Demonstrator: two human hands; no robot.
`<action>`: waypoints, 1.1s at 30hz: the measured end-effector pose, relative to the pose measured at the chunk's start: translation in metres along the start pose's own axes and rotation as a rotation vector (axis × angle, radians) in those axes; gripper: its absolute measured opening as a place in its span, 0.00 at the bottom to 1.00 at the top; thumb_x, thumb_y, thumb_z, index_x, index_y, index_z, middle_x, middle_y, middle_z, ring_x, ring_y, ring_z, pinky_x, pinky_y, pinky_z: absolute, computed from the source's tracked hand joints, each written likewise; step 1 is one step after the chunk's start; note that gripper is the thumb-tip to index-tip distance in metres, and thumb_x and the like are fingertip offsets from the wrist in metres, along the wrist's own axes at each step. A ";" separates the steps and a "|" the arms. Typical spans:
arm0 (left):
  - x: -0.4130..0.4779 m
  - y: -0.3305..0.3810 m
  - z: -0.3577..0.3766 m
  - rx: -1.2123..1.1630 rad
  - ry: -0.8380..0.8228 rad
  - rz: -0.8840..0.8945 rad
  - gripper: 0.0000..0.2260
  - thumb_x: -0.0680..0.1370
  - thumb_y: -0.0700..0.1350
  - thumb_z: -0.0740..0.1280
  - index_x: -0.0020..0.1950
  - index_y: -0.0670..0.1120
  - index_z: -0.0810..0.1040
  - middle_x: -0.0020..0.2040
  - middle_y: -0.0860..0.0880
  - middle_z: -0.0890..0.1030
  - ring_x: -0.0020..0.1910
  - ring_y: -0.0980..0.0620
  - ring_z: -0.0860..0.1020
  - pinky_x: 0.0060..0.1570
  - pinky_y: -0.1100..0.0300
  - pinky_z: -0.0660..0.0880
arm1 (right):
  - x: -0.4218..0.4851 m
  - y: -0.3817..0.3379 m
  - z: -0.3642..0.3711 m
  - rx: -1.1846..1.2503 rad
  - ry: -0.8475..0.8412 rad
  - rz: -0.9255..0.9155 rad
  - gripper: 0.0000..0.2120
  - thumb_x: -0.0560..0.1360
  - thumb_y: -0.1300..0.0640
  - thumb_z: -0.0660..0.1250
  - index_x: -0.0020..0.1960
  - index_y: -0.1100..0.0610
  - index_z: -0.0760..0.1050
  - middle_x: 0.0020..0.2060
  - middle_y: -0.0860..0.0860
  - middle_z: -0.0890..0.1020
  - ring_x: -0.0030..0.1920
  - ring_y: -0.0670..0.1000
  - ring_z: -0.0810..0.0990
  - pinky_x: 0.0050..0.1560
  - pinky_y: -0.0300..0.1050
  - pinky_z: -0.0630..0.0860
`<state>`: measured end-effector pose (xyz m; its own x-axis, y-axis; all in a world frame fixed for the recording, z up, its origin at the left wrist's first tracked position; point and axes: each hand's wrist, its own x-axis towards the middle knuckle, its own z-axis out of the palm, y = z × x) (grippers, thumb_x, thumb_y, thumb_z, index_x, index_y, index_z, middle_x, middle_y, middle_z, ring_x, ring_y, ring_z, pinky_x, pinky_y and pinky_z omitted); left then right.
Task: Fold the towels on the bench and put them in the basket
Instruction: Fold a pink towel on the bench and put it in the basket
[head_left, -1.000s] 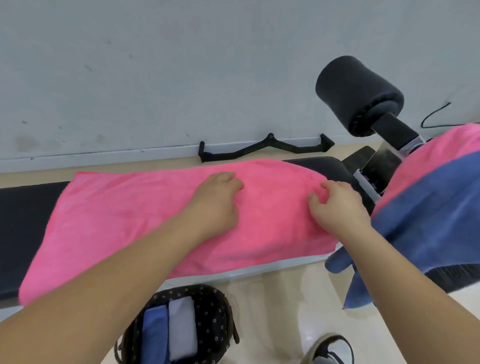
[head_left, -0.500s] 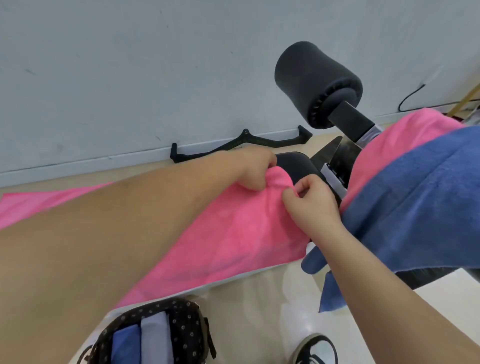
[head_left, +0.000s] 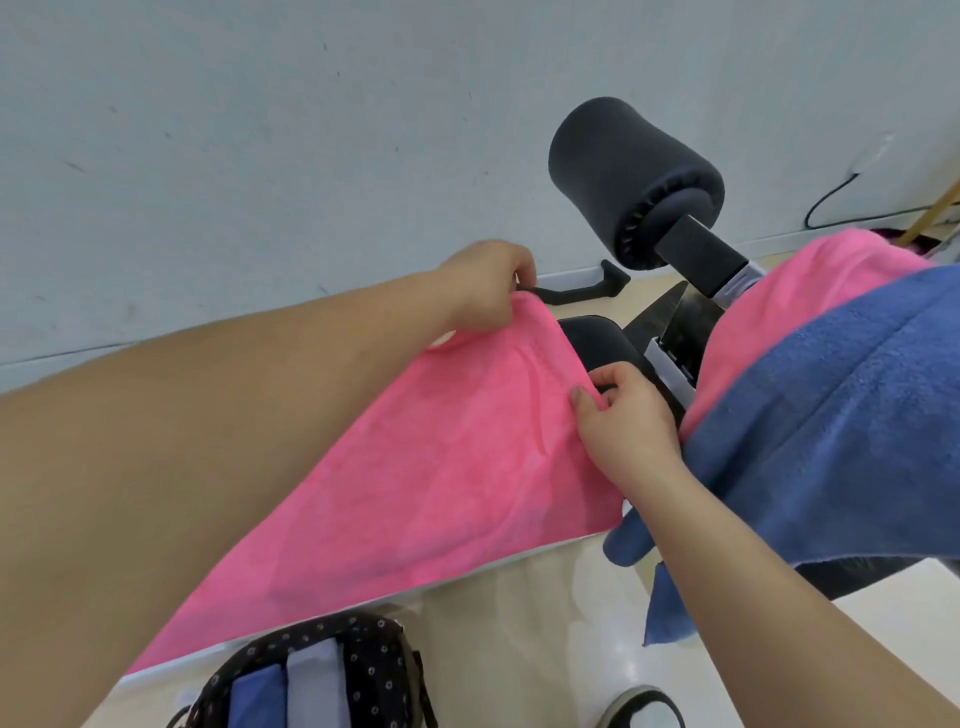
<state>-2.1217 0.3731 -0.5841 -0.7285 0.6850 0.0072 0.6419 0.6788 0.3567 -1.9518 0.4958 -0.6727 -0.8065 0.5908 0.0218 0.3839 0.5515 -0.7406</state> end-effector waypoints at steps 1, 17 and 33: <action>0.002 -0.002 0.003 0.081 0.117 0.012 0.24 0.73 0.32 0.64 0.67 0.50 0.77 0.58 0.49 0.76 0.58 0.46 0.76 0.52 0.53 0.75 | 0.001 0.000 0.000 0.009 0.008 0.009 0.12 0.80 0.51 0.68 0.62 0.52 0.75 0.37 0.47 0.79 0.41 0.50 0.79 0.44 0.47 0.76; -0.042 -0.006 0.096 0.265 -0.212 -0.007 0.27 0.87 0.57 0.44 0.85 0.50 0.46 0.85 0.48 0.43 0.84 0.47 0.43 0.81 0.44 0.43 | -0.019 -0.011 -0.038 -0.156 -0.264 0.188 0.15 0.72 0.49 0.74 0.38 0.57 0.73 0.31 0.55 0.77 0.32 0.58 0.78 0.36 0.60 0.85; -0.026 0.053 0.060 0.686 -0.127 0.403 0.18 0.75 0.41 0.66 0.64 0.55 0.77 0.55 0.52 0.79 0.62 0.46 0.70 0.59 0.46 0.66 | -0.051 -0.004 -0.062 0.076 -0.560 0.269 0.07 0.76 0.58 0.68 0.51 0.60 0.82 0.47 0.56 0.86 0.43 0.57 0.86 0.46 0.52 0.87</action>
<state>-2.0547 0.4069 -0.6215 -0.4029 0.9089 -0.1077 0.8838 0.3558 -0.3039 -1.8839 0.5002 -0.6292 -0.8074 0.2929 -0.5122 0.5897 0.3706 -0.7176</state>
